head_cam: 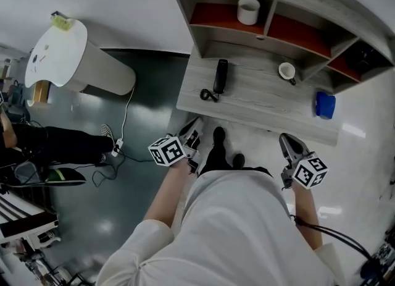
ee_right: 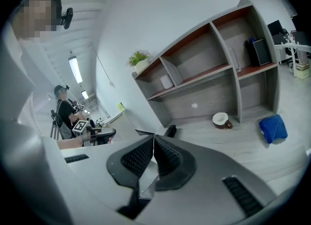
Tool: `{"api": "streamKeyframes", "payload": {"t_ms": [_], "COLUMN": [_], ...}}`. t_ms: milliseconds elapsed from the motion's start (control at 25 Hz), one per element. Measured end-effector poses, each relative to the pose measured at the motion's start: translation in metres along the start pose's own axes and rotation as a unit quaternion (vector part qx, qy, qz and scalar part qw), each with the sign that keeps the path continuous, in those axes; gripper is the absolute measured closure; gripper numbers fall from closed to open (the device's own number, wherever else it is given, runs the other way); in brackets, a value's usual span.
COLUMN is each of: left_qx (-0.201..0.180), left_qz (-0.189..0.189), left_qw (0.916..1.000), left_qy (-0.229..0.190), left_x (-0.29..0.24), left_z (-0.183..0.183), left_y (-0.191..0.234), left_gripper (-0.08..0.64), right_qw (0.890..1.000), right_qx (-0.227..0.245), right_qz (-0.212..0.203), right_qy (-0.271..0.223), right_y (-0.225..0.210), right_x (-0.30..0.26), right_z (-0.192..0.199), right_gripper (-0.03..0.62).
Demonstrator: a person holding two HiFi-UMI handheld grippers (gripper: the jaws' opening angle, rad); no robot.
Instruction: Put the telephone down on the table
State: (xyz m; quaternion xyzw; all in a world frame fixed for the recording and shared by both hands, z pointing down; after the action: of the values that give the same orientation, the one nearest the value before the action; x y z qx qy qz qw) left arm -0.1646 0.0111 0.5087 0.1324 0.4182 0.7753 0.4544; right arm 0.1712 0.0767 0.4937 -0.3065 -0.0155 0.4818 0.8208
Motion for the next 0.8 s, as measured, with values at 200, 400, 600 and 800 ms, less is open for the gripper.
{"api": "streamKeyframes", "payload": {"t_ms": [200, 400, 600, 800], "left_qx": [-0.01, -0.041, -0.072, -0.094], "left_qz": [-0.015, -0.03, -0.035, -0.037], "left_qw": [0.9998, 0.9986, 0.9968, 0.9948], "left_qy": [-0.002, -0.012, 0.007, 0.012], "left_x": [0.037, 0.062, 0.079, 0.096], "left_z": [0.009, 0.011, 0.016, 0.004], "left_y": [-0.006, -0.018, -0.026, -0.029], "left_gripper": [0.551, 0.551, 0.551, 0.551], "right_qw": [1.0, 1.0, 0.999, 0.999], "right_qx": [0.003, 0.003, 0.01, 0.01], "right_qz": [-0.011, -0.028, -0.046, -0.049], "right_qy": [0.007, 0.015, 0.019, 0.011], "right_y": [-0.004, -0.002, 0.013, 0.031], "right_x": [0.023, 0.028, 0.023, 0.018], "right_z": [0.011, 0.018, 0.022, 0.022], "right_gripper": [0.575, 0.575, 0.575, 0.575]}}
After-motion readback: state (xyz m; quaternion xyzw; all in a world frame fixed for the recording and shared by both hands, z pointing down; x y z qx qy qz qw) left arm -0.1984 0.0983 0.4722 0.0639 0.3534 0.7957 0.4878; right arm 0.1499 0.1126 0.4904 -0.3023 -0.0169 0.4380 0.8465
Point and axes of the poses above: the fingertips, and each gripper's own axes: x backward along the fingers, y to its left, z out of its underside, the point moved 4 cm from there along x, backward along the fingers, and after that the axes turned 9 degrees about -y, right-handed, at the moved point
